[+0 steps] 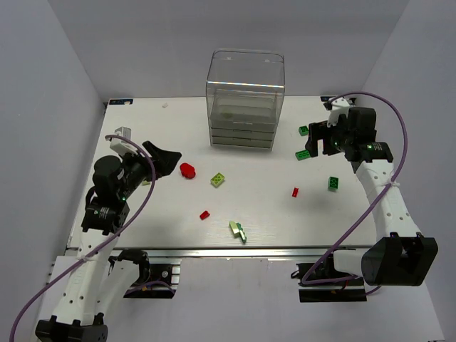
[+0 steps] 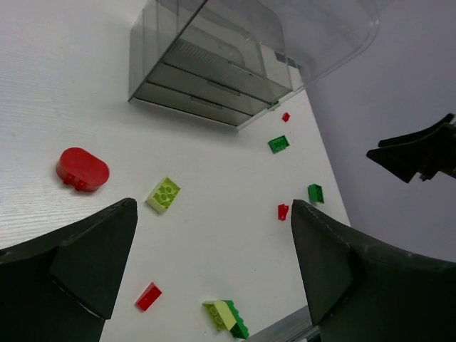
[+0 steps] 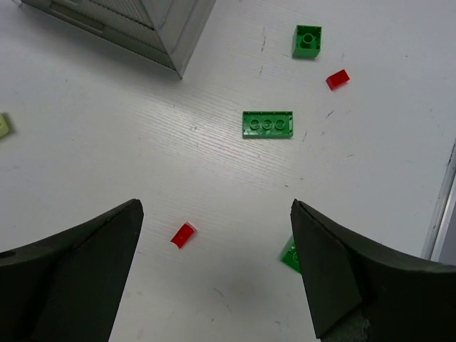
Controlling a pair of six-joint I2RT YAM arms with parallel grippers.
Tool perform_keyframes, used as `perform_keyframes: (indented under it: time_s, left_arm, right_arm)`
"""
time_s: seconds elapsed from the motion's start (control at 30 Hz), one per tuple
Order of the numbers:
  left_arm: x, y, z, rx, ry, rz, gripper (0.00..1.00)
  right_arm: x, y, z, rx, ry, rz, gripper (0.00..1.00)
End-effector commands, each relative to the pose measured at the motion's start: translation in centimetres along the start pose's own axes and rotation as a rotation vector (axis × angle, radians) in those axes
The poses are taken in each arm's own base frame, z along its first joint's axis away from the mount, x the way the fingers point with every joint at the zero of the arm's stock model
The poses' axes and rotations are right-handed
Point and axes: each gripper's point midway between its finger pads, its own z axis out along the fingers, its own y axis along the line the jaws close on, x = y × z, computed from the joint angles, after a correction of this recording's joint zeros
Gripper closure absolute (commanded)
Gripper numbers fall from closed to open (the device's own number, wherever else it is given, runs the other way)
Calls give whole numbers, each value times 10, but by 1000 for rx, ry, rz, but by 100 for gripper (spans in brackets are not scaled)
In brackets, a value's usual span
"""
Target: Sort the legos into containers by color
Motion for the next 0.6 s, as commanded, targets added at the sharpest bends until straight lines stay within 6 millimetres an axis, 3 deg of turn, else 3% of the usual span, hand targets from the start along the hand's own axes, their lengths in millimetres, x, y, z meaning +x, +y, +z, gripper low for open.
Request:
perform_keyframes:
  time_s: [0.0,0.03,0.17,0.27,0.33,0.43,0.5,0.57]
  left_arm:
    - [-6,-24,2,120,-27,-51,2]
    - [3,-22,6,137,1,-67,2]
    - [8,-32,25,231,29,-130,2]
    - [8,-37,43,278,55,-138,8]
    - [7,-38,51,288,69,-143,37]
    - [6,-38,72,309,97,-174,69]
    - [10,-37,92,321,126,-230,70]
    - [23,-40,112,332,164,-293,60]
  right_arm:
    - [-11,9,-11,-46,-27,-13,11]
    - [-11,16,-12,-87,-26,-29,11]
    - [-3,38,-16,-241,-15,-211,11]
    - [0,59,-23,-377,-33,-332,11]
    - [5,71,-29,-450,-44,-383,11]
    - [6,92,-37,-570,-86,-426,11]
    - [-2,96,-33,-566,-110,-299,11]
    - [-2,108,-32,-624,-124,-235,15]
